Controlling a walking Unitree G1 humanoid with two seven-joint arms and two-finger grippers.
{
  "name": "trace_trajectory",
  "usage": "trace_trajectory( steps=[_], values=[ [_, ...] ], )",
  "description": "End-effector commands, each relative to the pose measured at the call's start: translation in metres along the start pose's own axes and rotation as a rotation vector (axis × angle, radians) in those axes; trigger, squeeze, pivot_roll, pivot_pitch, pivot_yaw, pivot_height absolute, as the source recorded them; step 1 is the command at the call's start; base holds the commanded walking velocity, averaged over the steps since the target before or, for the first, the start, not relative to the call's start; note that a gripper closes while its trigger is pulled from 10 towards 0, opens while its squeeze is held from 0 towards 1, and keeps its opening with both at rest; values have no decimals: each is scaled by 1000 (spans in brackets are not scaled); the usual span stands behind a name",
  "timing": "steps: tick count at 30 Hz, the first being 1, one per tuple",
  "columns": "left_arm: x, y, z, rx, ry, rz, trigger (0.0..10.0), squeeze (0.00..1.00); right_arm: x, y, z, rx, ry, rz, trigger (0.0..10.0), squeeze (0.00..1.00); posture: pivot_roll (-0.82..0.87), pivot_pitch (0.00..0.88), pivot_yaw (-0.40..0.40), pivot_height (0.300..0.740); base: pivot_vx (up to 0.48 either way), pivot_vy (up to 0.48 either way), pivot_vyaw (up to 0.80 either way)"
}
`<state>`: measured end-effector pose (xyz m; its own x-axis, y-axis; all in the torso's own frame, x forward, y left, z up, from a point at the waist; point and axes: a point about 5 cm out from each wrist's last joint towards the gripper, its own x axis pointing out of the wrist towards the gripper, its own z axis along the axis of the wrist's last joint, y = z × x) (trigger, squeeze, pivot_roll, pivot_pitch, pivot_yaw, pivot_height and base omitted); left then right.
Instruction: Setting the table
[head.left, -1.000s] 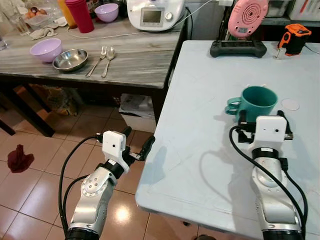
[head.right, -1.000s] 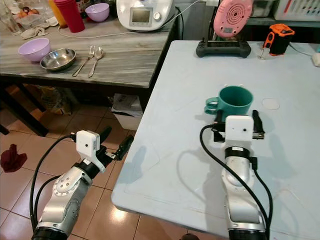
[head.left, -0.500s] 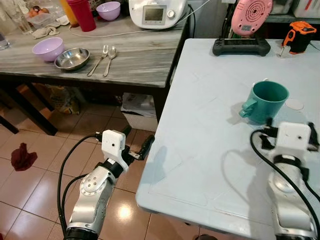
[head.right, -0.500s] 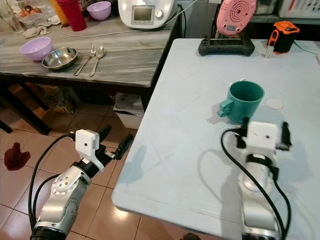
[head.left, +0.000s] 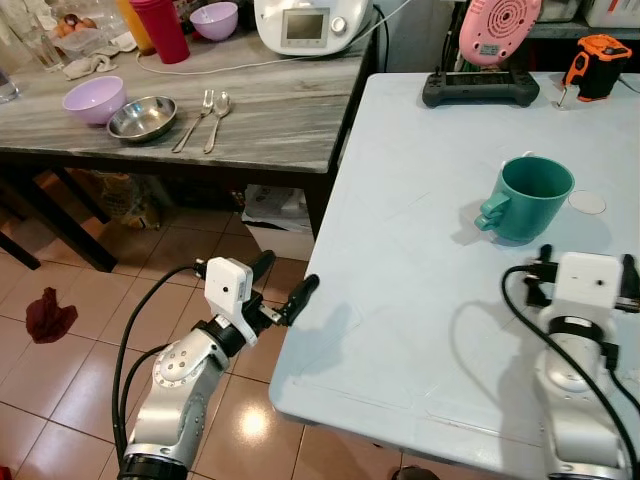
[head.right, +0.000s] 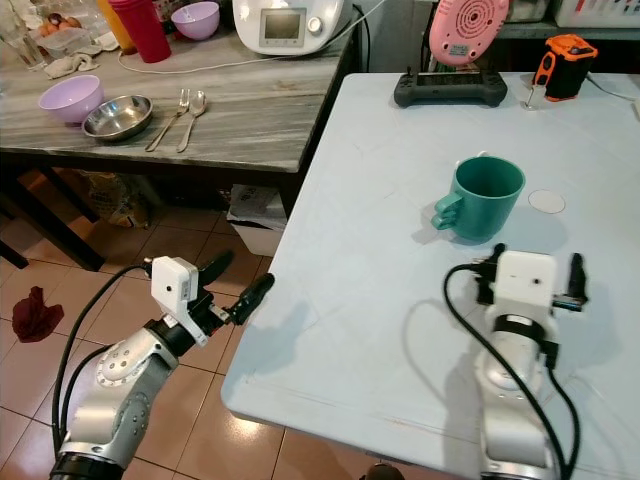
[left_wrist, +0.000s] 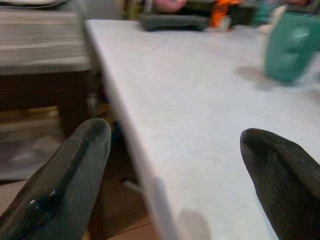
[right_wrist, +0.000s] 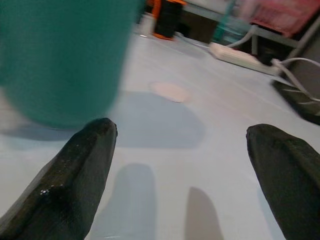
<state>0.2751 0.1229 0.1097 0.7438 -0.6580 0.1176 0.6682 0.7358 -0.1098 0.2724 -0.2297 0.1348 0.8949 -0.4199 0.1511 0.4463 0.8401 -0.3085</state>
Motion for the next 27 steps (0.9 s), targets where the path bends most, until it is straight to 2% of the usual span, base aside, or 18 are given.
trace_trajectory(
  steps=[1, 6, 16, 21, 27],
  values=[
    [-4, -6, 1, -5, 16, -71, 10000, 0, -4, 21, 13, 27, -51, 95, 10000, 0, -182, 131, 135, 740, 0, 0, 0],
    [-2, -10, 2, 4, 25, -109, 10000, 0, -7, 50, 27, 62, -88, 211, 10000, 0, -178, 135, 122, 740, 0, 0, 0],
    [1, -15, 3, -15, 23, -118, 10000, 0, -7, 74, 39, 88, -103, 293, 10000, 0, -170, 131, 103, 740, 0, 0, 0],
    [2, -17, 4, -27, 21, -120, 10000, 0, 0, 69, 42, 67, -113, 239, 10000, 0, -164, 128, 100, 740, 0, 0, 0],
    [1, -17, 5, -33, 22, -112, 10000, 0, 9, 50, 37, 48, -96, 147, 10000, 0, -163, 130, 102, 740, 0, 0, 0]
  ],
)
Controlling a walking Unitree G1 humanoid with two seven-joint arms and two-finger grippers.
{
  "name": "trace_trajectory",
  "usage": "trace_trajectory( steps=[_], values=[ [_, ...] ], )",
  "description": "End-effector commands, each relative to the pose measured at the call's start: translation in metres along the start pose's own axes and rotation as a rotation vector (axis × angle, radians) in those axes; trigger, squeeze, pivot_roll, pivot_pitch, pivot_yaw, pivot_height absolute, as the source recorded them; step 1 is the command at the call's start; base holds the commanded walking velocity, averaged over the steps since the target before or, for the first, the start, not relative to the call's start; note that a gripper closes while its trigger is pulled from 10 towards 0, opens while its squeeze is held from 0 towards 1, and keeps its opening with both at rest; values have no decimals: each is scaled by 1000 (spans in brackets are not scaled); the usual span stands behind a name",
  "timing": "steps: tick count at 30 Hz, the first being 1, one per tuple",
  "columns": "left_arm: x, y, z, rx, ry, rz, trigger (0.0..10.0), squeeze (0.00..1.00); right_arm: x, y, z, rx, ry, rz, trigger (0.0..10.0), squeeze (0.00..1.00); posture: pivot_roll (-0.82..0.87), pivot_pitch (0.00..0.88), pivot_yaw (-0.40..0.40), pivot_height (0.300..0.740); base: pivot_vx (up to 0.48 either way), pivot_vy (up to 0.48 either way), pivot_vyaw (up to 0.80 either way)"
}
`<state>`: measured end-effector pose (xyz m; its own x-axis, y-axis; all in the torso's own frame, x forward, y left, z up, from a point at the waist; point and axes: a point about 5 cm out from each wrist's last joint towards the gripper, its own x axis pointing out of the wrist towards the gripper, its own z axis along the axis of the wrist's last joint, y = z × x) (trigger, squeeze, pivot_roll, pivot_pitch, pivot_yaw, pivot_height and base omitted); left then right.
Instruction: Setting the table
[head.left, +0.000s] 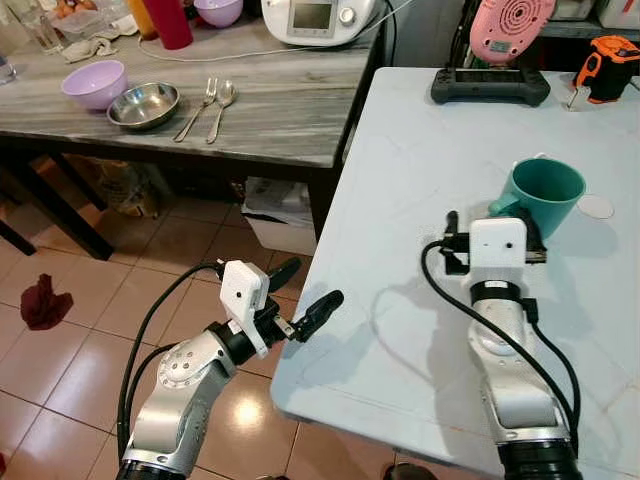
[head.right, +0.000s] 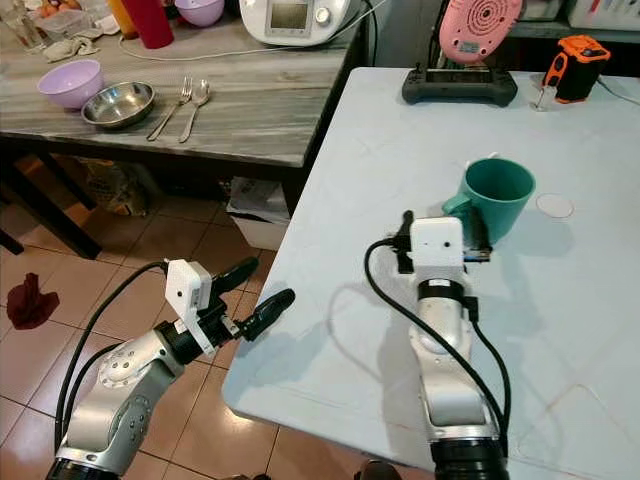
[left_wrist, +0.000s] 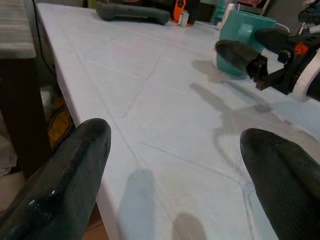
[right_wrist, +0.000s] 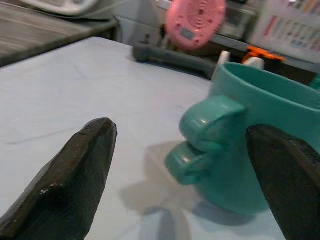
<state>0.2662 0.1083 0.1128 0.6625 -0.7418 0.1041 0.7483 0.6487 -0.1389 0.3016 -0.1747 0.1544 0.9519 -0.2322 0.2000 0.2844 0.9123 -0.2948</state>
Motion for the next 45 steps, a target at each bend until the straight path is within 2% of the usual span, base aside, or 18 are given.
trace_trajectory(
  steps=[1, 10, 19, 20, 21, 22, 23, 25, 36, 45],
  values=[
    [-3, 0, 4, 8, -5, 5, 10000, 0, 4, -8, -2, -5, 12, -43, 10000, 0, -165, 131, 104, 740, 0, 0, 0],
    [-4, 1, 4, 7, 7, -5, 10000, 0, 1, -35, -10, -46, 38, -145, 10000, 0, -187, 133, 123, 740, 0, 0, 0],
    [-2, 0, 3, 3, 8, -26, 10000, 0, 0, -35, -12, -46, 39, -149, 10000, 0, -194, 134, 130, 740, 0, 0, 0],
    [-1, -1, 3, -3, 1, -34, 10000, 0, 0, -35, -11, -49, 33, -152, 5216, 0, -192, 135, 127, 740, 0, 0, 0],
    [-1, -1, 3, -3, 1, -34, 10000, 0, 0, -35, -11, -49, 33, -152, 5216, 0, -192, 135, 127, 740, 0, 0, 0],
    [0, -1, 3, -5, -3, -38, 10000, 0, 1, -35, -10, -50, 31, -153, 3882, 0, -190, 135, 126, 740, 0, 0, 0],
    [0, -2, 3, -11, -4, -43, 10000, 0, 1, -35, -10, -52, 28, -153, 1529, 0, -188, 135, 124, 740, 0, 0, 0],
    [0, -4, 2, -28, 0, -63, 10000, 0, 4, -35, -9, -54, 21, -151, 0, 0, -184, 136, 120, 740, 0, 0, 0],
    [1, -7, 3, -25, 12, -99, 10000, 0, 13, -34, -5, -59, 6, -148, 0, 0, -182, 139, 104, 740, 0, 0, 0],
    [1, -8, 5, -28, 4, -95, 10000, 0, 12, -35, -8, -50, 27, -163, 0, 0, -183, 139, 103, 740, 0, 0, 0]
  ],
)
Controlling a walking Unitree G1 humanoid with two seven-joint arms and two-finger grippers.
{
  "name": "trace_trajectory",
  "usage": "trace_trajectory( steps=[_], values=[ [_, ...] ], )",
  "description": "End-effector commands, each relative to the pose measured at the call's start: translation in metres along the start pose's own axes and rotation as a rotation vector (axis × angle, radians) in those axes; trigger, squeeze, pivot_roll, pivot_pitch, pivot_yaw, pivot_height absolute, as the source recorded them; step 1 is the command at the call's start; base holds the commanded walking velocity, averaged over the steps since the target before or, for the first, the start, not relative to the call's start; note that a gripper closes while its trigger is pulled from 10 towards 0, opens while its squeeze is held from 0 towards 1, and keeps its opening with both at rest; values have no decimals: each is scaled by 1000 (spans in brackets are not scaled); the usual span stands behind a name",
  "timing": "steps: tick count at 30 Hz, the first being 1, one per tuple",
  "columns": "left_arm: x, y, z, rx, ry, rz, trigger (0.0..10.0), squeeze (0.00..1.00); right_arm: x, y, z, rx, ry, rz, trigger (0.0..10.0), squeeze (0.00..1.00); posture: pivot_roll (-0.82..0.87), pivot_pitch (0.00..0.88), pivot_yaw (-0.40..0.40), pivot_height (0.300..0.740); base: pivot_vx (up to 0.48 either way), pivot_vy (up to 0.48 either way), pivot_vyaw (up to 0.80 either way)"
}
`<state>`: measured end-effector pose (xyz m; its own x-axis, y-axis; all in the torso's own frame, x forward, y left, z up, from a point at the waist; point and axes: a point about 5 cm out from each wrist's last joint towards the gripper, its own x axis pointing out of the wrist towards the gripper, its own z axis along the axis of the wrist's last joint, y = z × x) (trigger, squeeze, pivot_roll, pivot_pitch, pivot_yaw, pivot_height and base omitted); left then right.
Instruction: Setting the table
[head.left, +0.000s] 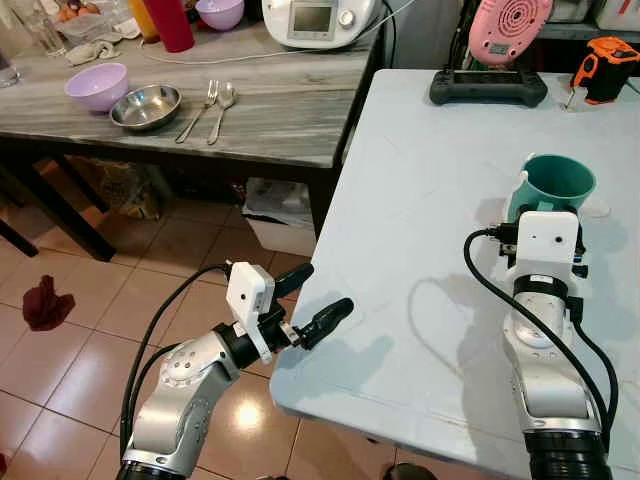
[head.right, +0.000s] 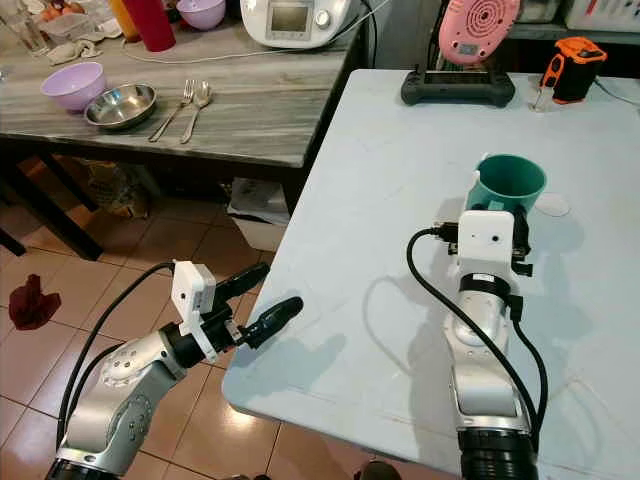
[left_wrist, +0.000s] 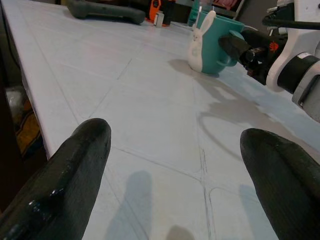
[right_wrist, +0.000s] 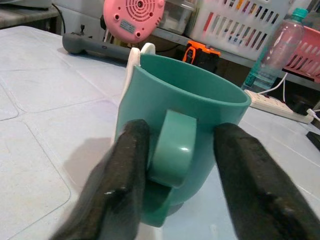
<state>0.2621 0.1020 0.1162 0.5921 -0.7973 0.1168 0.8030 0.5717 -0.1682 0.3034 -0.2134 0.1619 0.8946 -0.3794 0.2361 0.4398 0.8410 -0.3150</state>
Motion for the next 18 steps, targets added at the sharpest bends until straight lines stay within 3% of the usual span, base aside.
trace_trajectory(
  steps=[1, 18],
  values=[
    [-1, 0, 3, 12, 3, -4, 10000, 0, 0, 2, -2, 8, 15, -3, 0, 0, -185, 139, 103, 740, 0, 0, 0],
    [-1, 1, 3, 14, 3, -10, 10000, 0, 0, -1, -8, 55, 62, -22, 0, 0, -184, 135, 104, 740, 0, 0, 0]
  ],
)
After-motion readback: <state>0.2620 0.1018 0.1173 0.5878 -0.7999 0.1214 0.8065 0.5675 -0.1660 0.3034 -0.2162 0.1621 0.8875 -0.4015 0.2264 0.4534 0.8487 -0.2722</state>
